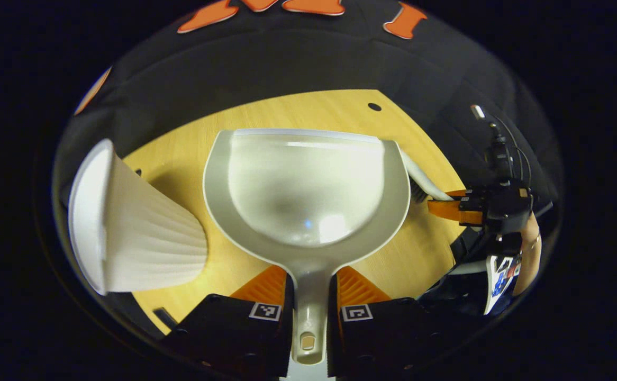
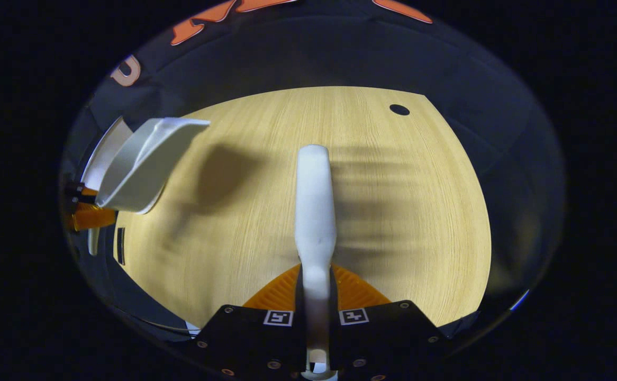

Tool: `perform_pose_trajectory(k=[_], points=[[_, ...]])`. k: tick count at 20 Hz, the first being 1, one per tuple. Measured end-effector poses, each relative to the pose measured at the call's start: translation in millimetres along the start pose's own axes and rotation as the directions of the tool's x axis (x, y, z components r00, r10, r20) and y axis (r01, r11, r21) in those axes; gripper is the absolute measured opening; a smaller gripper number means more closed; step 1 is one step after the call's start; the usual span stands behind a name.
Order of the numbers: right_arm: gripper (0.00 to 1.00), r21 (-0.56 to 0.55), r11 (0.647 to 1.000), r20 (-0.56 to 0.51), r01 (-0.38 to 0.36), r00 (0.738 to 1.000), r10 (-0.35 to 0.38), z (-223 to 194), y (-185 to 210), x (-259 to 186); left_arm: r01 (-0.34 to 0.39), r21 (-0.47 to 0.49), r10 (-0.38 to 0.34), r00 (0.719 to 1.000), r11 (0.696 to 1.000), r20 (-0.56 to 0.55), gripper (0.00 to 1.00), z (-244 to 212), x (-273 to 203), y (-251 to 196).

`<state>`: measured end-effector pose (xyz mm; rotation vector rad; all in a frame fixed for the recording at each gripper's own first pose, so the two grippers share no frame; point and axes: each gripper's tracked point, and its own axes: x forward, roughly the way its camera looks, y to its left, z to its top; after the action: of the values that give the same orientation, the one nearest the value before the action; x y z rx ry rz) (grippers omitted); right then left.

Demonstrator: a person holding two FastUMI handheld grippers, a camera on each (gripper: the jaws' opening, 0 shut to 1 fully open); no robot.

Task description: Pick up the small broom and dustpan from the desktop, sweep the trash into the dustpan with the broom, and then empty the trash into the garbage bin.

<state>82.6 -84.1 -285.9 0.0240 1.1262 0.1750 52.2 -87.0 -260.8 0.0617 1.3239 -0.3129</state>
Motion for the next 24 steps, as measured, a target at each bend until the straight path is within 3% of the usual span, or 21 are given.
perform_pose_trajectory(k=[5,10,15,19,21,22,23,24], points=[[0.17,-0.056,0.997,-0.019,0.057,0.998,-0.058,-4,-3,1,-0.048,-0.124,0.041,0.997,0.991,-0.059,0.27,-15,31,-8],[0.17,-0.128,0.989,-0.043,0.07,0.996,-0.076,-21,3,20,-0.097,-0.138,0.084,0.992,0.986,-0.092,0.27,-28,81,-16],[0.17,-0.132,0.991,-0.084,0.039,0.995,-0.05,-29,18,25,-0.092,-0.179,0.073,0.992,0.979,-0.107,0.3,-33,96,-30],[0.24,-0.139,0.99,-0.098,0.026,0.994,-0.039,-35,17,28,-0.093,-0.177,0.075,0.992,0.98,-0.103,0.34,-30,89,-27],[0.34,-0.14,0.99,-0.106,0.003,0.994,-0.018,-34,23,26,-0.089,-0.171,0.074,0.993,0.981,-0.091,0.39,-31,85,-29],[0.46,-0.136,0.991,-0.109,-0.001,0.994,-0.014,-36,25,27,-0.093,-0.161,0.078,0.992,0.983,-0.095,0.4,-30,82,-28],[0.46,-0.134,0.991,-0.116,-0.006,0.993,-0.01,-37,27,27,-0.088,-0.155,0.074,0.993,0.984,-0.091,0.43,-29,82,-27],[0.62,-0.132,0.991,-0.12,-0.005,0.993,-0.011,-38,27,28,-0.078,-0.156,0.065,0.994,0.985,-0.086,0.46,-27,81,-30]])
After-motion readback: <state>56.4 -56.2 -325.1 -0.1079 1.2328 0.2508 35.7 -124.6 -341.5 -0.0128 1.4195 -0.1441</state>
